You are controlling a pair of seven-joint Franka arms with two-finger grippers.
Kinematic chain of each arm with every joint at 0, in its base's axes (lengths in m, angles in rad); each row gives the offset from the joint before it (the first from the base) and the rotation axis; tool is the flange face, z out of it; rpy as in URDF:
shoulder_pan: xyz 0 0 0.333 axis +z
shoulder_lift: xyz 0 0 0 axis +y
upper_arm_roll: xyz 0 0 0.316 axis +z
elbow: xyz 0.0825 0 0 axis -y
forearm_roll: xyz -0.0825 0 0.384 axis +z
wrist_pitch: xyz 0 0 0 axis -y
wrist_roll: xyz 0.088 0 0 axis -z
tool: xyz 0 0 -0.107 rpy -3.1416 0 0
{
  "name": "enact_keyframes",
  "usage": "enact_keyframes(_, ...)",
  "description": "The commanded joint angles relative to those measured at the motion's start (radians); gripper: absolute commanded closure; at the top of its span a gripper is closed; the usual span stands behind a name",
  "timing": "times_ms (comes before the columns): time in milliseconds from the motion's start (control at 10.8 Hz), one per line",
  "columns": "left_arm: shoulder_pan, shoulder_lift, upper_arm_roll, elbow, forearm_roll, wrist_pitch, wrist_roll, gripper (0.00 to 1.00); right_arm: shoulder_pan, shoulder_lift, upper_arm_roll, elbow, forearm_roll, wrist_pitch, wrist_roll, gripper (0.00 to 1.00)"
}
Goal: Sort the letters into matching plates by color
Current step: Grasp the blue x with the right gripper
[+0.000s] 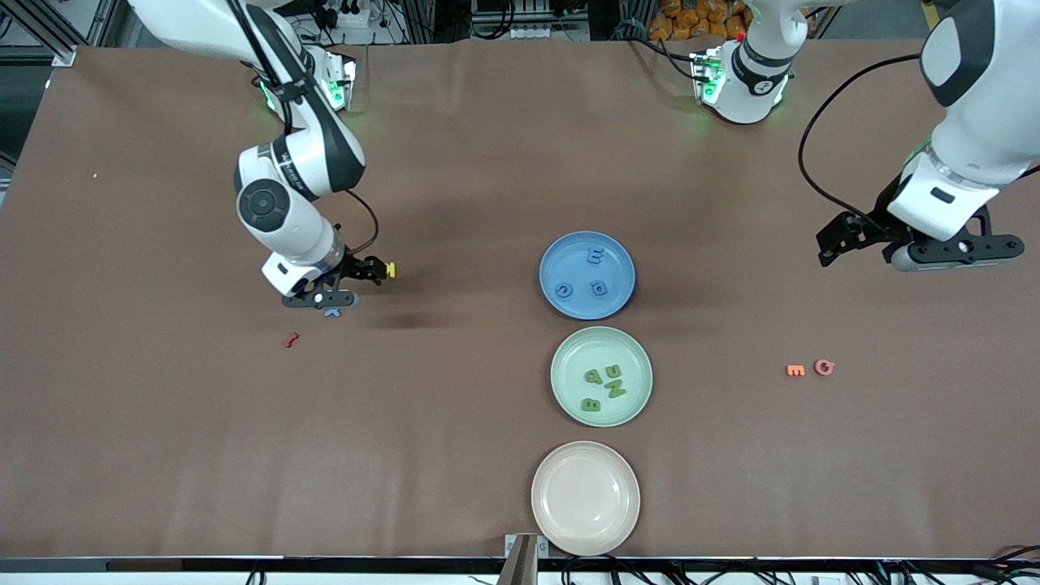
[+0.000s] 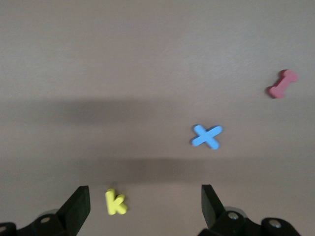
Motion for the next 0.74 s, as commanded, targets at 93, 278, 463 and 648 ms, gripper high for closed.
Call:
enact_keyframes(93, 0.007, 0.022, -0.007, 0.065, 0.040, -0.062, 0.080, 0.00, -0.138, 0.068, 0.022, -0.027, -0.078, 0.137, -0.100, 0.01)
enact_keyframes(278, 0.005, 0.019, -0.008, 0.068, 0.040, -0.062, 0.080, 0.00, -0.168, 0.128, 0.022, -0.027, -0.078, 0.228, -0.141, 0.04)
enact_keyframes(463, 0.007, 0.016, -0.008, 0.068, 0.035, -0.062, 0.085, 0.00, -0.168, 0.169, 0.022, -0.026, -0.078, 0.283, -0.142, 0.09)
enact_keyframes(648, 0.008, 0.014, -0.008, 0.071, 0.028, -0.060, 0.093, 0.00, -0.166, 0.186, 0.022, -0.027, -0.078, 0.306, -0.141, 0.12)
